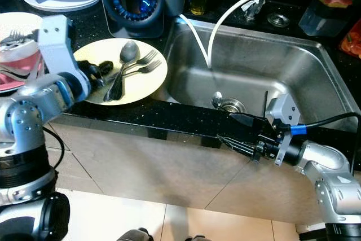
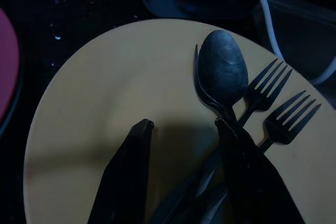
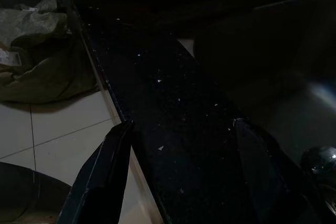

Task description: Kitchen organization

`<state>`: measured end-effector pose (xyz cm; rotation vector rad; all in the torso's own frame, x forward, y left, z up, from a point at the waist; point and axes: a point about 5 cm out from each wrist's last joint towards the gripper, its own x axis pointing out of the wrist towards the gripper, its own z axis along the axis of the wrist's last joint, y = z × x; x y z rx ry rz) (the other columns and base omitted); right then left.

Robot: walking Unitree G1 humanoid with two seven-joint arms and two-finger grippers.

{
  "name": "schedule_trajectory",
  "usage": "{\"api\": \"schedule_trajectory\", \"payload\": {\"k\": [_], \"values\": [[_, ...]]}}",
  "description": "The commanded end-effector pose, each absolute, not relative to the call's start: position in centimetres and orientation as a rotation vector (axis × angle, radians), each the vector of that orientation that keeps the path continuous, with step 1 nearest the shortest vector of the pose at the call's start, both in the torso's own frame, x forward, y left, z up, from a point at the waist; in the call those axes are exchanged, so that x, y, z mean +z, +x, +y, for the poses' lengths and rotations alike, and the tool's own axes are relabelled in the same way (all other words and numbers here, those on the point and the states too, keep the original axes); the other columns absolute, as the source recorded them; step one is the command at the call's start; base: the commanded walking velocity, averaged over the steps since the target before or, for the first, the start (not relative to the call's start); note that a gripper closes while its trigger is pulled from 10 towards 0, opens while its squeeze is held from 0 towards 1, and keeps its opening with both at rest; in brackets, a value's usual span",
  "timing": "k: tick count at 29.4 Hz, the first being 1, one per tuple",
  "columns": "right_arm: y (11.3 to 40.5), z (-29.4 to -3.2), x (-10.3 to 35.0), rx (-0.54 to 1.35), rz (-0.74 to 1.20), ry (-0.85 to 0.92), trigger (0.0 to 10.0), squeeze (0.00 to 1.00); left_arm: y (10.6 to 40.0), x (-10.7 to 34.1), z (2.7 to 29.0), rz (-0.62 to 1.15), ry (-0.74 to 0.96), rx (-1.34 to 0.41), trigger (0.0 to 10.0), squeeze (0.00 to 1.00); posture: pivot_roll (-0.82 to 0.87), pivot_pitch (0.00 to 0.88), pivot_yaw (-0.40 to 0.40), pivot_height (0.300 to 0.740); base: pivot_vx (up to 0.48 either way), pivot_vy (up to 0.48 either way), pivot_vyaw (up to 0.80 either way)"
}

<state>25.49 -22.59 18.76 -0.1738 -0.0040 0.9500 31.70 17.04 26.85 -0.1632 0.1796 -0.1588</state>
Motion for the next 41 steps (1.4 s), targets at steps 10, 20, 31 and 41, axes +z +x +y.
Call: {"api": "schedule_trajectory", "payload": {"k": [10,20,31,41], "values": [[25.5,-22.9,18.1,0.938,0.031,-0.18,10.0,0.0,31.9,25.4,15.9,0.241,-0.193,-0.22,10.0,0.0,0.09,0.123,-0.087,0.74,0.0,0.0,0.0],[25.4,-23.1,18.2,0.926,0.032,-0.183,10.0,0.0,32.4,25.5,15.5,0.25,-0.147,-0.243,10.0,0.0,0.08,0.127,-0.084,0.74,0.0,0.0,0.0],[25.3,-23.2,18.2,0.916,0.038,-0.186,10.0,0.0,32.3,24.3,15.6,0.322,-0.064,-0.234,10.0,0.0,0.07,0.132,-0.084,0.74,0.0,0.0,0.0],[25.5,-23.1,18.1,0.915,0.04,-0.19,10.0,0.0,32.3,24.2,15.7,0.326,-0.04,-0.241,7.1,0.0,0.08,0.127,-0.089,0.74,0.0,0.0,0.0]]}}
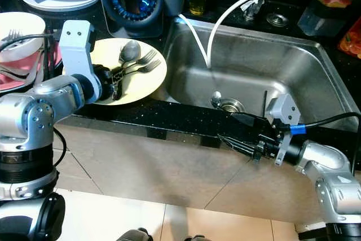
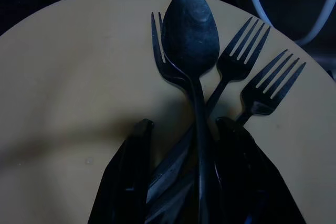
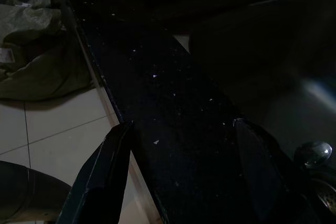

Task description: Kitchen organization

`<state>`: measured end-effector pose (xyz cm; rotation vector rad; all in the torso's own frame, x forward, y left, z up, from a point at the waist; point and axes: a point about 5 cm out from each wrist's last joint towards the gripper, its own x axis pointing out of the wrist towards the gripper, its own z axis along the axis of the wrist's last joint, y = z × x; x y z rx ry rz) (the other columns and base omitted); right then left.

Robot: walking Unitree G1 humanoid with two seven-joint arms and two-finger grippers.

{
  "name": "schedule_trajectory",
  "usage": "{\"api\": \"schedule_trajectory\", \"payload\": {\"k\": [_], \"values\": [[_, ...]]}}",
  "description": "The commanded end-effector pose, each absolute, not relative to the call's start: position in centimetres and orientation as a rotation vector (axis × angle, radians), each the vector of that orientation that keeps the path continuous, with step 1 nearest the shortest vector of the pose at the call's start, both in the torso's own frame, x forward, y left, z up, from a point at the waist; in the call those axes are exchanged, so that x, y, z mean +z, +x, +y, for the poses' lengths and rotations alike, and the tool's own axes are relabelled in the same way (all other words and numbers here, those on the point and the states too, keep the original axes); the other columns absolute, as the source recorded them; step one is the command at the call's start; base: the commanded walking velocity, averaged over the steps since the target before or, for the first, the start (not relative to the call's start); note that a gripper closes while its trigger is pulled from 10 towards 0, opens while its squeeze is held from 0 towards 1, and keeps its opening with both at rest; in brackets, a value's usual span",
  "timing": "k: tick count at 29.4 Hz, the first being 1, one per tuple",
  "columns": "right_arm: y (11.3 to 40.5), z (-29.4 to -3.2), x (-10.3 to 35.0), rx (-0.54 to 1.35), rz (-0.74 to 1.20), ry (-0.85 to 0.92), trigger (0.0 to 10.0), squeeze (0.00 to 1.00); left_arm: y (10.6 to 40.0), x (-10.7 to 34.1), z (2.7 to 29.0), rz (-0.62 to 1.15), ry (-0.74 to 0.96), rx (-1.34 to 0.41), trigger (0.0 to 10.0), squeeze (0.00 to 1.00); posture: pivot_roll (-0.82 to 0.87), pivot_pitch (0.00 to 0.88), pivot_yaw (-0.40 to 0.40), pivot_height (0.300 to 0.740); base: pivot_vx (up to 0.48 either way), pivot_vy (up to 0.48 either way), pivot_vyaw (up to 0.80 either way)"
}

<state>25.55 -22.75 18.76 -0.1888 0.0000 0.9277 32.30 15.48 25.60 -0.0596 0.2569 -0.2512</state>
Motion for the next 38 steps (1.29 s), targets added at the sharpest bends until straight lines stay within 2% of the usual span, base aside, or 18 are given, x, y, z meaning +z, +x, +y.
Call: {"api": "schedule_trajectory", "payload": {"k": [1,2,3,4,19,21,27,35,38], "values": [[25.5,-23.1,18.1,0.915,0.04,-0.19,10.0,0.0,32.3,24.2,15.7,0.326,-0.04,-0.241,7.1,0.0,0.08,0.127,-0.089,0.74,0.0,0.0,0.0],[25.5,-23.1,18.1,0.915,0.04,-0.191,10.0,0.0,32.3,24.2,15.7,0.326,-0.04,-0.242,1.3,0.0,0.08,0.124,-0.088,0.74,0.0,0.0,0.0],[25.5,-23.1,18.1,0.915,0.04,-0.191,10.0,0.0,32.3,24.2,15.7,0.326,-0.04,-0.242,1.3,0.0,0.08,0.124,-0.088,0.74,0.0,0.0,0.0],[25.5,-23.1,18.1,0.914,0.04,-0.192,10.0,0.0,32.3,24.1,15.7,0.327,-0.038,-0.242,0.0,0.0,0.08,0.121,-0.089,0.74,0.0,0.0,0.0],[25.6,-23.1,18.0,0.912,0.041,-0.199,10.0,0.0,32.3,24.1,16.0,0.318,-0.04,-0.235,0.0,0.0,0.08,0.113,-0.088,0.74,0.0,0.0,0.0],[25.7,-23.1,18.0,0.911,0.042,-0.199,10.0,0.0,32.3,24.4,16.0,0.292,-0.039,-0.231,0.0,0.0,0.08,0.115,-0.09,0.74,0.0,0.0,0.0],[25.7,-23.1,18.0,0.911,0.042,-0.198,10.0,0.0,31.9,29.2,14.5,0.008,-0.076,-0.331,0.0,0.0,0.09,0.123,-0.092,0.74,0.0,0.0,0.0],[25.8,-23.1,18.0,0.911,0.039,-0.198,10.0,0.0,31.3,30.8,13.7,-0.08,-0.087,-0.387,0.0,0.0,0.09,0.125,-0.094,0.74,0.0,0.0,0.0],[25.8,-23.2,18.4,0.912,0.01,-0.181,10.0,0.0,30.9,31.1,13.1,-0.111,-0.13,-0.461,0.0,0.0,0.09,0.124,-0.092,0.74,0.0,0.0,0.0]]}}
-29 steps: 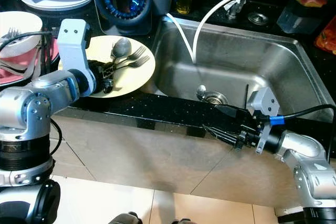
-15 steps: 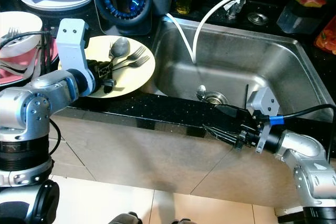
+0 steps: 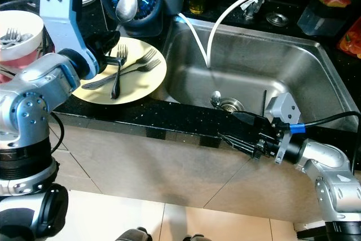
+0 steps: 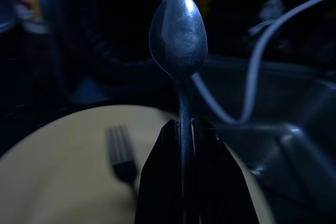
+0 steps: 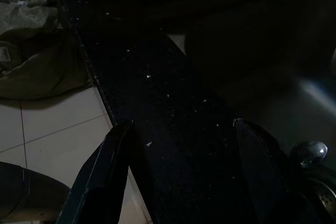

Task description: Kitchen organization

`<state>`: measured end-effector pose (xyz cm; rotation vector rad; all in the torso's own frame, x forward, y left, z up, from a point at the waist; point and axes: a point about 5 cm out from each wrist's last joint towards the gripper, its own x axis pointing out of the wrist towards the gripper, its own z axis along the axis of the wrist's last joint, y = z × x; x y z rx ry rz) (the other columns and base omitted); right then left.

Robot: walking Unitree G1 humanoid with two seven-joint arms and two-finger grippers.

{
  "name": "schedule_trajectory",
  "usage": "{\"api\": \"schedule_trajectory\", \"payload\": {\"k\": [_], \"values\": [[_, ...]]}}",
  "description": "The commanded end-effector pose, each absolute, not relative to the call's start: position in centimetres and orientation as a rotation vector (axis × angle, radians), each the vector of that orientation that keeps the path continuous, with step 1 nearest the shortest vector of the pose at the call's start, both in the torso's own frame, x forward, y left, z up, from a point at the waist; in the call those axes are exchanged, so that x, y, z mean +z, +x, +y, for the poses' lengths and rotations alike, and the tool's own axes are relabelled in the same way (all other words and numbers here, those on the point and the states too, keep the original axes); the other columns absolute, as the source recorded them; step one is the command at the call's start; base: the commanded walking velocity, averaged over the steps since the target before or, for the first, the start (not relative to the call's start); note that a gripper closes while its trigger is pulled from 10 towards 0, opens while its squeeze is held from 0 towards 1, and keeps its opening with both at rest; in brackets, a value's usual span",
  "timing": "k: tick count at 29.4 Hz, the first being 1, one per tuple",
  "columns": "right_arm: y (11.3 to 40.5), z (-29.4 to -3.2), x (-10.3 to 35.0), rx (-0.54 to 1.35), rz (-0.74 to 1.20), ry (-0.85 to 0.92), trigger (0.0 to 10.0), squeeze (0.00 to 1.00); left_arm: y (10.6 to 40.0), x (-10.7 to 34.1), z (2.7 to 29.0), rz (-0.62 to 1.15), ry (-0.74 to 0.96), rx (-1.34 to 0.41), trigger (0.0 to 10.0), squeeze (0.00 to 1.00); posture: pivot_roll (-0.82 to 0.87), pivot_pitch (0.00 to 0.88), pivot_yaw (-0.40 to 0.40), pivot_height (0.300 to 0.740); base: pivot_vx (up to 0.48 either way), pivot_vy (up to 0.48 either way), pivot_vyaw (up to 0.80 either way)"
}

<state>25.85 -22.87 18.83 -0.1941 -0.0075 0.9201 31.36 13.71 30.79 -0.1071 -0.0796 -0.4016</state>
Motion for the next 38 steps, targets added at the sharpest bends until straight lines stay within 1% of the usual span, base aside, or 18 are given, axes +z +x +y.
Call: {"api": "schedule_trajectory", "payload": {"k": [1,4,5,7,19,21,24,26,31,32,35,36,37,38], "values": [[25.8,-23.2,18.4,0.912,0.01,-0.181,10.0,0.0,30.9,31.1,13.1,-0.111,-0.13,-0.461,0.0,0.0,0.09,0.124,-0.092,0.74,0.0,0.0,0.0],[25.6,-23.3,19.2,0.915,-0.042,-0.147,10.0,0.0,30.5,31.3,12.6,-0.131,-0.157,-0.531,0.0,0.0,0.08,0.123,-0.087,0.74,0.0,0.0,0.0],[25.6,-23.3,19.2,0.915,-0.042,-0.147,10.0,0.0,30.5,31.3,12.6,-0.131,-0.157,-0.531,0.0,0.0,0.08,0.123,-0.087,0.74,0.0,0.0,0.0],[25.3,-23.5,20.2,0.923,-0.108,-0.103,10.0,0.0,30.3,31.3,12.4,-0.134,-0.167,-0.583,0.0,0.0,0.08,0.121,-0.084,0.74,0.0,0.0,0.0],[24.9,-24.1,21.0,0.902,-0.16,-0.082,10.0,0.0,30.6,30.6,11.8,-0.103,-0.161,-0.674,0.0,0.0,0.07,0.114,-0.07,0.74,0.0,0.0,0.0],[24.8,-24.3,21.4,0.896,-0.195,-0.05,10.0,0.0,30.6,30.6,11.4,-0.118,-0.157,-0.734,0.0,0.0,0.07,0.112,-0.068,0.74,0.0,0.0,0.0],[24.7,-24.4,21.6,0.892,-0.211,-0.034,10.0,0.0,30.6,30.7,11.2,-0.125,-0.155,-0.76,0.0,0.0,0.07,0.112,-0.068,0.74,0.0,0.0,0.0],[24.5,-24.7,22.0,0.876,-0.261,0.019,10.0,0.0,31.2,30.6,10.7,-0.137,-0.16,-0.793,0.0,0.0,0.06,0.111,-0.064,0.74,0.0,0.0,0.0],[24.3,-24.8,21.9,0.864,-0.279,0.05,10.0,0.0,32.3,29.9,10.3,-0.113,-0.147,-0.804,0.0,0.0,0.06,0.111,-0.061,0.74,0.0,0.0,0.0],[24.3,-24.8,21.9,0.858,-0.281,0.054,10.0,0.0,32.8,29.5,10.0,-0.098,-0.132,-0.809,0.3,0.0,0.05,0.111,-0.059,0.74,0.0,0.0,0.0],[24.2,-24.9,21.9,0.849,-0.287,0.058,10.0,0.0,33.4,29.2,9.7,-0.089,-0.126,-0.819,0.5,0.0,0.05,0.11,-0.055,0.74,0.0,0.0,0.0],[24.2,-25.0,21.9,0.838,-0.294,0.061,10.0,0.0,33.8,29.0,9.4,-0.088,-0.107,-0.827,1.1,0.0,0.05,0.11,-0.055,0.74,0.0,0.0,0.0],[24.2,-25.1,22.0,0.823,-0.301,0.062,10.0,0.0,34.2,29.0,9.0,-0.094,-0.082,-0.843,4.9,0.0,0.03,0.106,-0.052,0.74,0.0,0.0,0.0],[24.2,-25.1,22.0,0.823,-0.301,0.062,10.0,0.0,34.2,29.0,9.0,-0.094,-0.082,-0.843,4.9,0.0,0.03,0.106,-0.052,0.74,0.0,0.0,0.0]]}}
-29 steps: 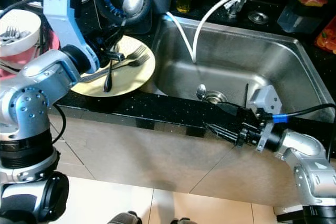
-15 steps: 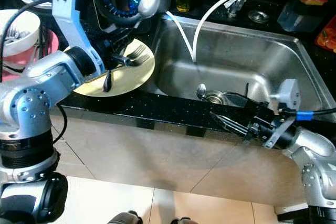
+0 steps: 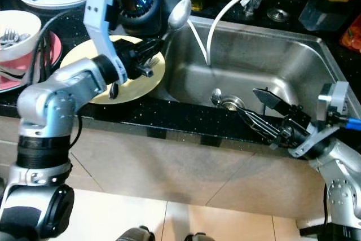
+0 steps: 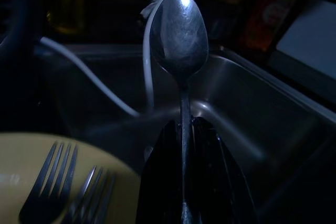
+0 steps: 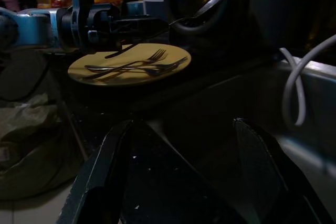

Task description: Kitchen organization

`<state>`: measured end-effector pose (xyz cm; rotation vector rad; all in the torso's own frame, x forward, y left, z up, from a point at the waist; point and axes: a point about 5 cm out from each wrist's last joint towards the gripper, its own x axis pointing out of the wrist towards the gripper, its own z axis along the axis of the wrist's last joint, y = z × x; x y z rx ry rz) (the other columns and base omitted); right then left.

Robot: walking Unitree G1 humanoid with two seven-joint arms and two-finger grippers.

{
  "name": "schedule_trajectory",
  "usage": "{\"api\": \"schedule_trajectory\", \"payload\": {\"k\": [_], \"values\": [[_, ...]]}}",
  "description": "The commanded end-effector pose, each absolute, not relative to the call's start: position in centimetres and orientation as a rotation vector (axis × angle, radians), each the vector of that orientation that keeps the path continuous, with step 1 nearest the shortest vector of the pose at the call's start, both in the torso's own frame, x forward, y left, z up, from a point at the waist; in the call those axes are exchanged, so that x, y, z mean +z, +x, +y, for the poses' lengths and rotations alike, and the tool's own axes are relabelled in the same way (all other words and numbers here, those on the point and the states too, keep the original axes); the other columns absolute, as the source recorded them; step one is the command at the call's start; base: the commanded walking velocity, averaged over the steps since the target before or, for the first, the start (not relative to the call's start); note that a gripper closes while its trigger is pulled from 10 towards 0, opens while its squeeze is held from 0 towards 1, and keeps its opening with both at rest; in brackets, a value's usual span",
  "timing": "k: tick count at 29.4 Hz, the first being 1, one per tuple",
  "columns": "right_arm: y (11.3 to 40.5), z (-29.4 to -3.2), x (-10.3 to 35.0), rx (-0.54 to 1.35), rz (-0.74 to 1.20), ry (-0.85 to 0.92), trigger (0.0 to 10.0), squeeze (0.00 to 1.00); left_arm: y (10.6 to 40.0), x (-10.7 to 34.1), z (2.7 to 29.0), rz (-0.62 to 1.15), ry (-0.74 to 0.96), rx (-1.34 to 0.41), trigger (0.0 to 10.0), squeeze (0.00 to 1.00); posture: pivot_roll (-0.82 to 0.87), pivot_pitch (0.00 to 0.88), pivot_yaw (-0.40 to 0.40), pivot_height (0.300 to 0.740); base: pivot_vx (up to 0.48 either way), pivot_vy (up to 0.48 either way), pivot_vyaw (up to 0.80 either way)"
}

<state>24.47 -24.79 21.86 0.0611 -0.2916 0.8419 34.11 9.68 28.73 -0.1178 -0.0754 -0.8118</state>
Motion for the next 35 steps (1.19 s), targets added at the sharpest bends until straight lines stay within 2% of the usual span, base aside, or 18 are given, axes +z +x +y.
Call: {"api": "schedule_trajectory", "payload": {"k": [1,8,12,16,22,35], "values": [[24.3,-25.6,22.2,0.775,-0.302,0.055,10.0,0.0,34.8,29.4,7.8,-0.141,-0.042,-0.906,10.0,0.0,0.03,0.106,-0.049,0.74,0.0,0.0,0.0],[23.9,-26.6,22.2,0.683,-0.278,0.079,10.0,0.0,35.2,30.2,5.1,-0.22,-0.032,-1.071,10.0,0.0,-0.01,0.105,-0.036,0.74,0.0,0.0,0.0],[23.6,-26.6,22.2,0.669,-0.272,0.072,10.0,0.0,35.3,30.2,4.5,-0.224,-0.015,-1.102,10.0,0.0,-0.02,0.105,-0.031,0.74,0.0,0.0,0.0],[23.0,-26.7,22.2,0.657,-0.26,0.064,10.0,0.0,36.1,29.9,3.5,-0.194,0.039,-1.128,10.0,0.0,-0.03,0.122,-0.02,0.74,0.0,0.0,-0.78],[22.6,-26.7,22.0,0.647,-0.246,0.054,10.0,0.0,37.0,29.5,3.2,-0.166,0.091,-1.123,10.0,0.0,-0.04,0.141,-0.018,0.74,0.0,0.0,-0.72],[20.9,-25.5,22.4,0.718,-0.211,0.025,10.0,0.0,39.4,28.0,3.5,-0.046,0.209,-1.002,10.0,0.0,-0.07,0.189,-0.011,0.74,0.0,0.0,0.0]]}}
